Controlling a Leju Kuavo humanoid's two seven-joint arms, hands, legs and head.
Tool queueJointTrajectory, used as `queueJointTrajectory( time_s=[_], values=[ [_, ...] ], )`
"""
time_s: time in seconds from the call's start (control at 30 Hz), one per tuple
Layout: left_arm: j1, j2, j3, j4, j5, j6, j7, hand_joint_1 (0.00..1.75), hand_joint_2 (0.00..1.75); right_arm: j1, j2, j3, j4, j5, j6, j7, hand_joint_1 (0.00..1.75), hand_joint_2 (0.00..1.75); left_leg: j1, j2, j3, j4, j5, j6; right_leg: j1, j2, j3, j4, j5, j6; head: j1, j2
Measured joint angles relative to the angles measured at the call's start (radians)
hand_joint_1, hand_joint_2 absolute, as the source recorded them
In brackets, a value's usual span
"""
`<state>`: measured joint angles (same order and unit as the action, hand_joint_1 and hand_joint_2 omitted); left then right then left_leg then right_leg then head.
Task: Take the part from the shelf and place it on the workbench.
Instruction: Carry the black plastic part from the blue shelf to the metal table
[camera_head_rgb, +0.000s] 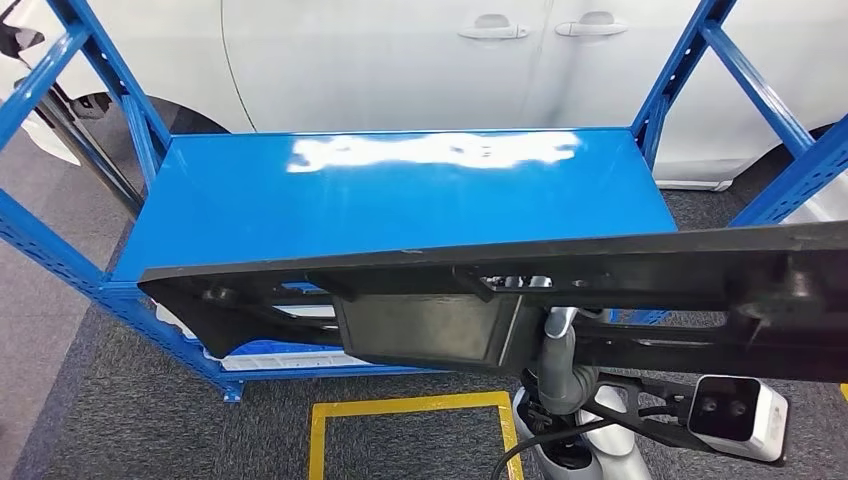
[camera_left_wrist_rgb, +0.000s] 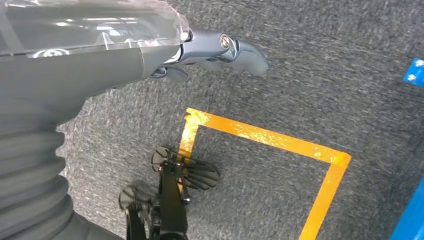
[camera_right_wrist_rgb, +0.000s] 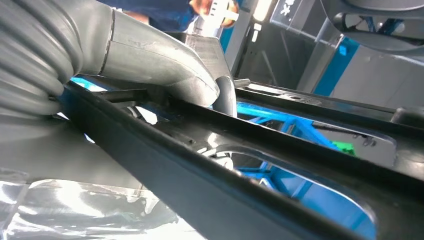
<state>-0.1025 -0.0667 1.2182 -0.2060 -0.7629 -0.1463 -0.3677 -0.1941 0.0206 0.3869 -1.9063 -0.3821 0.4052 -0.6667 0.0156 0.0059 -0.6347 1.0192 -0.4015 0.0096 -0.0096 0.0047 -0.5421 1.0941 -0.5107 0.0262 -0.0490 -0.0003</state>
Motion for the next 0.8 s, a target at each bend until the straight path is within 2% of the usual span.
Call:
queueJointTrajectory(
  time_s=[0.03, 0.07, 0.13, 0.17, 0.2, 0.23, 0.3, 0.33, 0.37, 0.4, 0.43, 0.47, 0.5, 0.53, 0.57, 0.6, 0.63, 0.67, 0.7, 0.8],
  values=[
    [0.000, 0.000, 0.001, 0.000, 0.002, 0.000, 0.000, 0.00, 1.75, -0.002, -0.002, 0.000, -0.002, 0.000, 0.003, 0.000, 1.75, 1.75, -0.001, 0.000, -0.003, 0.000, 0.008, -0.006, 0.003, 0.001, 0.036, -0.055, -0.006, -0.006, 0.000, 0.000],
    [0.000, -0.001, 0.003, 0.000, 0.005, 0.000, 0.001, 0.00, 1.75, -0.004, -0.003, 0.000, -0.004, 0.000, 0.006, 0.000, 1.75, 1.75, -0.001, -0.001, -0.005, -0.001, 0.016, -0.012, 0.006, 0.001, 0.054, -0.086, -0.014, -0.013, 0.000, 0.000],
    [0.000, -0.001, 0.008, 0.000, 0.008, 0.002, 0.004, 0.00, 1.75, -0.007, -0.006, 0.000, -0.006, -0.006, 0.010, 0.006, 1.75, 1.75, 0.000, -0.002, -0.005, -0.009, 0.030, -0.024, 0.007, 0.000, 0.050, -0.098, -0.002, -0.027, 0.000, 0.000],
    [0.001, -0.001, 0.011, 0.000, 0.009, 0.006, 0.006, 0.00, 1.75, -0.011, -0.006, 0.000, -0.006, -0.014, 0.012, 0.013, 1.75, 1.75, 0.001, -0.002, -0.010, -0.004, 0.022, -0.029, 0.006, -0.002, 0.044, -0.102, 0.007, -0.035, 0.000, 0.000],
    [0.002, -0.002, 0.013, 0.000, 0.011, 0.009, 0.010, 0.00, 1.75, -0.014, -0.007, 0.000, -0.005, -0.023, 0.016, 0.021, 1.75, 1.75, 0.001, -0.004, -0.019, 0.016, -0.005, -0.032, 0.004, -0.004, 0.035, -0.105, 0.020, -0.043, 0.000, 0.000],
    [0.003, -0.002, 0.015, 0.000, 0.012, 0.012, 0.013, 0.00, 1.75, -0.017, -0.007, 0.000, -0.005, -0.033, 0.020, 0.029, 1.75, 1.75, 0.002, -0.004, -0.032, 0.056, -0.051, -0.035, 0.002, -0.006, 0.023, -0.108, 0.033, -0.050, 0.000, 0.000],
    [0.004, -0.004, 0.017, 0.000, 0.013, 0.015, 0.017, 0.00, 1.75, -0.020, -0.008, 0.000, -0.004, -0.045, 0.026, 0.039, 1.75, 1.75, 0.004, -0.005, -0.064, 0.180, -0.152, -0.039, 0.006, -0.009, -0.006, -0.106, 0.056, -0.057, 0.000, 0.000],
    [0.004, -0.004, 0.017, 0.000, 0.013, 0.017, 0.018, 0.00, 1.75, -0.020, -0.008, 0.000, -0.003, -0.047, 0.027, 0.042, 1.75, 1.75, 0.004, -0.005, -0.073, 0.238, -0.176, -0.041, 0.008, -0.009, -0.022, -0.104, 0.067, -0.057, 0.000, 0.000],
    [0.004, -0.004, 0.018, 0.000, 0.013, 0.018, 0.018, 0.00, 1.75, -0.020, -0.008, 0.000, -0.001, -0.049, 0.027, 0.044, 1.75, 1.75, 0.004, -0.005, -0.071, 0.274, -0.174, -0.043, 0.010, -0.010, -0.039, -0.101, 0.077, -0.057, 0.000, 0.000],
    [0.004, -0.004, 0.018, 0.000, 0.011, 0.019, 0.019, 0.00, 1.75, -0.020, -0.008, 0.000, 0.000, -0.049, 0.027, 0.045, 1.75, 1.75, 0.004, -0.005, -0.052, 0.277, -0.153, -0.042, 0.011, -0.010, -0.056, -0.097, 0.088, -0.055, 0.000, 0.000],
    [0.004, -0.004, 0.018, 0.000, 0.009, 0.019, 0.021, 0.00, 1.75, -0.020, -0.009, 0.000, 0.001, -0.049, 0.026, 0.046, 1.75, 1.75, 0.004, -0.005, -0.015, 0.244, -0.123, -0.040, 0.011, -0.010, -0.073, -0.093, 0.098, -0.053, 0.000, 0.000],
    [0.003, -0.004, 0.018, 0.000, 0.007, 0.020, 0.024, 0.00, 1.75, -0.019, -0.009, 0.000, 0.001, -0.049, 0.026, 0.047, 1.75, 1.75, 0.003, -0.005, 0.037, 0.183, -0.105, -0.036, 0.012, -0.010, -0.086, -0.088, 0.107, -0.050, 0.000, 0.000],
    [0.002, -0.004, 0.018, 0.000, 0.005, 0.020, 0.027, 0.00, 1.75, -0.019, -0.010, 0.000, 0.000, -0.049, 0.025, 0.048, 1.75, 1.75, 0.001, -0.005, 0.095, 0.105, -0.104, -0.032, 0.014, -0.009, -0.098, -0.082, 0.114, -0.046, 0.000, 0.000],
    [0.000, -0.004, 0.018, 0.000, 0.003, 0.021, 0.031, 0.00, 1.75, -0.019, -0.010, 0.000, -0.002, -0.048, 0.025, 0.049, 1.75, 1.75, -0.001, -0.006, 0.139, 0.041, -0.113, -0.027, 0.015, -0.010, -0.104, -0.079, 0.122, -0.041, 0.000, 0.000],
    [-0.001, -0.004, 0.018, 0.000, 0.002, 0.022, 0.033, 0.00, 1.75, -0.018, -0.011, 0.000, -0.004, -0.047, 0.025, 0.050, 1.75, 1.75, -0.004, -0.007, 0.165, -0.003, -0.126, -0.023, 0.015, -0.011, -0.108, -0.077, 0.130, -0.035, 0.000, 0.000],
    [-0.002, -0.005, 0.018, 0.000, 0.001, 0.023, 0.035, 0.00, 1.75, -0.018, -0.011, -0.001, -0.006, -0.047, 0.026, 0.050, 1.75, 1.75, -0.007, -0.007, 0.174, -0.023, -0.132, -0.017, 0.015, -0.011, -0.110, -0.078, 0.138, -0.029, 0.000, 0.000],
    [-0.001, -0.006, 0.018, 0.000, -0.001, 0.024, 0.036, 0.00, 1.75, -0.017, -0.012, -0.001, -0.006, -0.046, 0.027, 0.051, 1.75, 1.75, -0.006, -0.007, 0.167, -0.024, -0.125, -0.011, 0.014, -0.011, -0.111, -0.080, 0.146, -0.023, 0.000, 0.000],
    [0.000, -0.008, 0.018, 0.000, -0.003, 0.025, 0.036, 0.00, 1.75, -0.015, -0.013, -0.002, -0.006, -0.046, 0.028, 0.051, 1.75, 1.75, -0.005, -0.004, 0.160, -0.027, -0.115, -0.004, 0.013, -0.010, -0.116, -0.077, 0.142, -0.017, 0.000, 0.000],
    [0.000, -0.009, 0.018, 0.000, -0.006, 0.026, 0.036, 0.00, 1.75, -0.012, -0.014, -0.004, -0.006, -0.047, 0.029, 0.050, 1.75, 1.75, -0.003, -0.002, 0.149, -0.028, -0.103, 0.004, 0.012, -0.008, -0.124, -0.061, 0.119, -0.012, 0.000, 0.000],
    [-0.001, -0.010, 0.018, 0.000, -0.010, 0.027, 0.035, 0.00, 1.75, -0.005, -0.019, -0.012, -0.006, -0.046, 0.031, 0.048, 1.75, 1.75, 0.000, 0.003, 0.116, -0.029, -0.073, 0.017, 0.007, -0.005, -0.160, 0.047, -0.008, -0.001, 0.000, 0.000]
  ],
)
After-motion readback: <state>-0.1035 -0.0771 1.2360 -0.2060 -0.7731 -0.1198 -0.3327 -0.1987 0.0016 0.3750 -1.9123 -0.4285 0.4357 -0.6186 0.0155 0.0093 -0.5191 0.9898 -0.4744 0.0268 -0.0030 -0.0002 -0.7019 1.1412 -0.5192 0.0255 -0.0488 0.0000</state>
